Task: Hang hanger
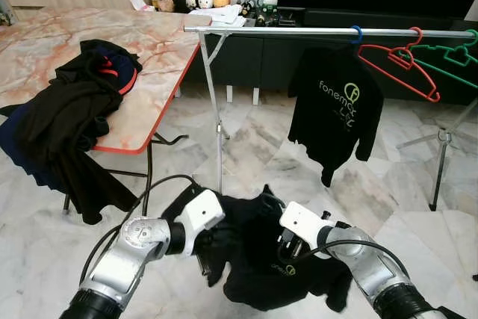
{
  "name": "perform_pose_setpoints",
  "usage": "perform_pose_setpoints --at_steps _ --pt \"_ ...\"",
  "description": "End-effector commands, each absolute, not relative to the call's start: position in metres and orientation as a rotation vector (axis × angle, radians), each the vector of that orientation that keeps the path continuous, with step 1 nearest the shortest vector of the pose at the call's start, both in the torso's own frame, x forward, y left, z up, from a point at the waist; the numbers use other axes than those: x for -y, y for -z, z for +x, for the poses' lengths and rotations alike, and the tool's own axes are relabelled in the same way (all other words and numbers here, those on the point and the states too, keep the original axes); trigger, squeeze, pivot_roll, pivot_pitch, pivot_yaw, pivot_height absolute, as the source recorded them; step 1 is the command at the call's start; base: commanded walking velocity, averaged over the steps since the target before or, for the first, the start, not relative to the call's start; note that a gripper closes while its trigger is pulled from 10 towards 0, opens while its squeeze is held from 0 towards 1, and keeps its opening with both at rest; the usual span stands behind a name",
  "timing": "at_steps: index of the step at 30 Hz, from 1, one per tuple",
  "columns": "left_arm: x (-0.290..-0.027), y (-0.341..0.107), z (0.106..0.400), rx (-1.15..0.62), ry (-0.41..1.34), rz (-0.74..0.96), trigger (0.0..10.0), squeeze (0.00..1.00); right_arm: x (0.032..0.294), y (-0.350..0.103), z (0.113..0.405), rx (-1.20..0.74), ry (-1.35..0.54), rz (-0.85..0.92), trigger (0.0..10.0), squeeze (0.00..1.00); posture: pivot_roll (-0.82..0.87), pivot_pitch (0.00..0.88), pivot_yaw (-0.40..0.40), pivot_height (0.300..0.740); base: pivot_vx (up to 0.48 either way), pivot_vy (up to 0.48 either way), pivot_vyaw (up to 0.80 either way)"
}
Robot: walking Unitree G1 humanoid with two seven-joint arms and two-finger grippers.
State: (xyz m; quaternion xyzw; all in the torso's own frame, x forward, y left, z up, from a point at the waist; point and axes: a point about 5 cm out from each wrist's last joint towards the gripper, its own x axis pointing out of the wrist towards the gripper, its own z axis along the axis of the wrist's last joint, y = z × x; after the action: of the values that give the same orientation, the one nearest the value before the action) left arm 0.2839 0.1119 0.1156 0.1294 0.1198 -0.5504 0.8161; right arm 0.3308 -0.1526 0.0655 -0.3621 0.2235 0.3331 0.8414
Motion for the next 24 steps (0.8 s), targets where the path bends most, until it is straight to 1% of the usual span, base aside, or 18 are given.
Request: perform_pose_setpoints --at_steps 1,7,12,13,14,15,17,21,24 --pt "-0.116 -0.118 0.281 -0.266 1.185 0.280 10.0 1.00 0.153 -0.073 0.336 -0.442 -0.682 -0.754 0.0 0.00 0.04 0.095 0.019 0.740 0.000 0.000 0.00" --pt "-0.120 -0.121 0.278 -0.276 1.185 0.274 10.0 1.00 0.149 -0.070 0.335 -0.437 -0.695 -0.741 0.0 0.00 0.05 0.089 0.018 0.740 0.000 0.000 0.00" --pt "-0.126 -0.128 0.282 -0.251 1.142 0.271 10.0 1.00 0.150 -0.069 0.334 -0.421 -0.731 -0.748 0.0 0.00 0.05 0.082 0.020 0.740 0.000 0.000 0.00" --pt "-0.133 -0.129 0.283 -0.249 1.124 0.288 10.0 1.00 0.153 -0.066 0.328 -0.420 -0.818 -0.766 0.0 0.00 0.05 0.076 0.020 0.740 0.000 0.000 0.00" --pt "-0.133 -0.129 0.283 -0.249 1.124 0.288 10.0 1.00 0.153 -0.066 0.328 -0.420 -0.818 -0.766 0.0 0.00 0.05 0.076 0.020 0.740 0.000 0.000 0.00" --pt "-0.139 -0.129 0.286 -0.246 1.087 0.304 10.0 1.00 0.157 -0.063 0.323 -0.417 -0.892 -0.787 0.0 0.00 0.05 0.070 0.019 0.740 0.000 0.000 0.00" --pt "-0.142 -0.129 0.289 -0.238 1.060 0.319 10.0 1.00 0.161 -0.062 0.319 -0.417 -0.944 -0.805 0.0 0.00 0.05 0.070 0.019 0.740 0.000 0.000 0.00" --pt "-0.148 -0.123 0.289 -0.250 1.055 0.304 10.0 1.00 0.172 -0.061 0.312 -0.465 -1.023 -0.822 0.0 0.00 0.04 0.060 0.015 0.740 0.000 0.000 0.00" --pt "-0.149 -0.121 0.289 -0.256 1.059 0.304 10.0 1.00 0.173 -0.062 0.311 -0.458 -1.039 -0.817 0.0 0.00 0.04 0.058 0.018 0.740 0.000 0.000 0.00"
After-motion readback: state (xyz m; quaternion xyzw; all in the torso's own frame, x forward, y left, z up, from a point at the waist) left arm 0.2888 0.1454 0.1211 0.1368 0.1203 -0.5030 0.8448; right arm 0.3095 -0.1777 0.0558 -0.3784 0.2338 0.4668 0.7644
